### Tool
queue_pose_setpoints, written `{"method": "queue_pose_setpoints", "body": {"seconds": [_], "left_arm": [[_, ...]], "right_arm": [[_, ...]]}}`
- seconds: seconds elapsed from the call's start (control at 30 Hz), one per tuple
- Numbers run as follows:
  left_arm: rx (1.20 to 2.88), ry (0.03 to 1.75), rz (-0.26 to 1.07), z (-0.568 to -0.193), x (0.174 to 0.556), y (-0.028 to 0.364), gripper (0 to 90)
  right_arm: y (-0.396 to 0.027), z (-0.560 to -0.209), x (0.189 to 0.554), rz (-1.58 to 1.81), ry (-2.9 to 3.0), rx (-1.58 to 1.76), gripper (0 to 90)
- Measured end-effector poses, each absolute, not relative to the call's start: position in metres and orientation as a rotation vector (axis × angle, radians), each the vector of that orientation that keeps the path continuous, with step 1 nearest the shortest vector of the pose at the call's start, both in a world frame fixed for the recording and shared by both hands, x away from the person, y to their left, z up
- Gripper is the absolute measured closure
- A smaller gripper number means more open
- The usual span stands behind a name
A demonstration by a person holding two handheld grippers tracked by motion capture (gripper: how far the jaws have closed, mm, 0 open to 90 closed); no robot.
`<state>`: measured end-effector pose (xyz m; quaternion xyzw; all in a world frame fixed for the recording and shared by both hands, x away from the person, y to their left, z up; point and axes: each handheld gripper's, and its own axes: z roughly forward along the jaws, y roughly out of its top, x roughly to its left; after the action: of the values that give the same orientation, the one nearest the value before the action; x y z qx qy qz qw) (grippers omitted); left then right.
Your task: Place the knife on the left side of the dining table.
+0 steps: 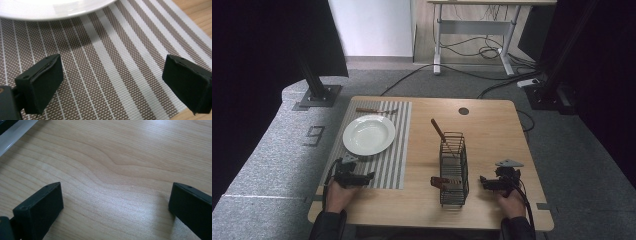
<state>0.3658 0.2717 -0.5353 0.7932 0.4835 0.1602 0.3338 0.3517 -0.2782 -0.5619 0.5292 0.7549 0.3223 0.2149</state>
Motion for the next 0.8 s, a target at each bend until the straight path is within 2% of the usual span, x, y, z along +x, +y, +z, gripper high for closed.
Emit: {"method": "queue_pose_setpoints", "body": {"seconds": [0.8], "left_arm": [[2.068, 1.198, 0.424, -0.502, 0.376, 0.247, 4.4]], "right_arm": [[-0.278, -0.562, 0.352, 0.893, 2.094, 1.468, 0.0]]}}
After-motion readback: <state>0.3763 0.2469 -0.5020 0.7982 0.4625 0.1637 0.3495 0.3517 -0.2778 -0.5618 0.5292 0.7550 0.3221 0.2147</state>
